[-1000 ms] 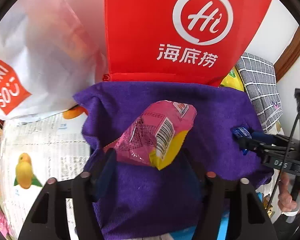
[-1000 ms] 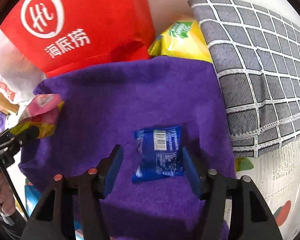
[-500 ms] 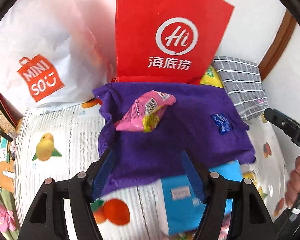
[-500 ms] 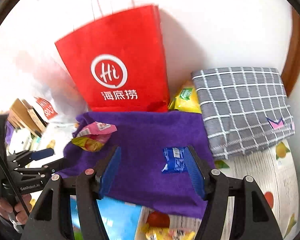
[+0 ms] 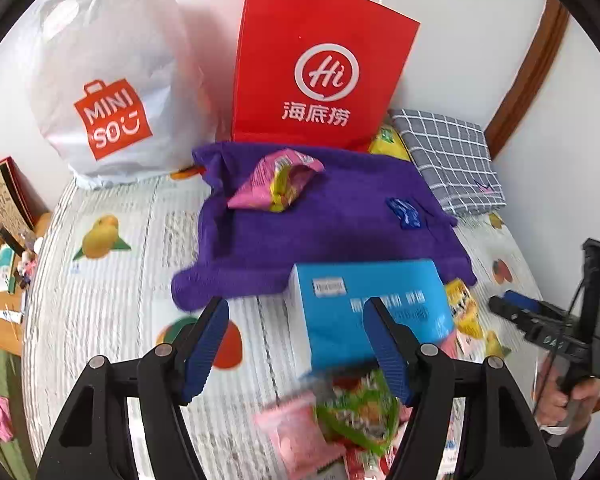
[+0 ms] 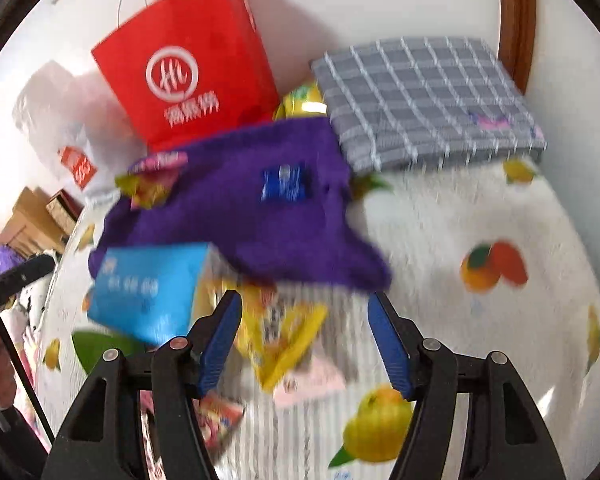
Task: Organize snacks
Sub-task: 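Grasp the yellow triangular chip bag with the right gripper while the left returns to the pile, then grasp the pink peach-flavour packet with the left gripper while the right lifts the chip bag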
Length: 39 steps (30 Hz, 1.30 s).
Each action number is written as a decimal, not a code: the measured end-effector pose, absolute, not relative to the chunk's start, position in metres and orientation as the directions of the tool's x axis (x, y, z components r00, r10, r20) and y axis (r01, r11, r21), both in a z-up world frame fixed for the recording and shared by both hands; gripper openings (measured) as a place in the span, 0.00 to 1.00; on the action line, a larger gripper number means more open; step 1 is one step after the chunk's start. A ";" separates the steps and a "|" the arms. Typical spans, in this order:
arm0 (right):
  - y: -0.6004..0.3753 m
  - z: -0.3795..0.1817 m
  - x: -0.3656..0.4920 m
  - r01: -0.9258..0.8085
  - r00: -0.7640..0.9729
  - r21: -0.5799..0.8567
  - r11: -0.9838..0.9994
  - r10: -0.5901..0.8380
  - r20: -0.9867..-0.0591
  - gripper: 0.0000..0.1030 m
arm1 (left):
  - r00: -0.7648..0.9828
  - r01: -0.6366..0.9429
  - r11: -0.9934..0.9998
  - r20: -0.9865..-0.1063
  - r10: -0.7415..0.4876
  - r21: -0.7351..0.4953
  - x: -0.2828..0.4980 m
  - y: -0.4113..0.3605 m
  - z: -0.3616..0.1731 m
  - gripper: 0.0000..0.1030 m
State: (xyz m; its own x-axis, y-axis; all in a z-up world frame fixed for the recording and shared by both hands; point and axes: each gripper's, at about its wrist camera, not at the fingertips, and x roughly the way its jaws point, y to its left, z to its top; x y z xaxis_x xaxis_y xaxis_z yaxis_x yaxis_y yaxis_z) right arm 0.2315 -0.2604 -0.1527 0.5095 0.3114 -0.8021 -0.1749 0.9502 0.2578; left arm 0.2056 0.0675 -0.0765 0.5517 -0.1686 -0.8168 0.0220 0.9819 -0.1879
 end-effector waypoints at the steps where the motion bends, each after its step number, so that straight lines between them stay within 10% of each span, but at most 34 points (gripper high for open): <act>1: -0.259 -0.157 0.228 -0.184 0.503 0.269 0.945 0.326 -0.800 0.72 | 0.550 0.025 0.982 -0.817 -0.171 -0.189 0.202 0.068 -0.078 0.66; 39: -0.270 -0.158 0.166 -0.151 0.614 0.312 0.938 0.336 -0.714 0.58 | 0.468 -0.010 0.974 -0.862 -0.196 -0.227 0.137 0.068 -0.136 0.66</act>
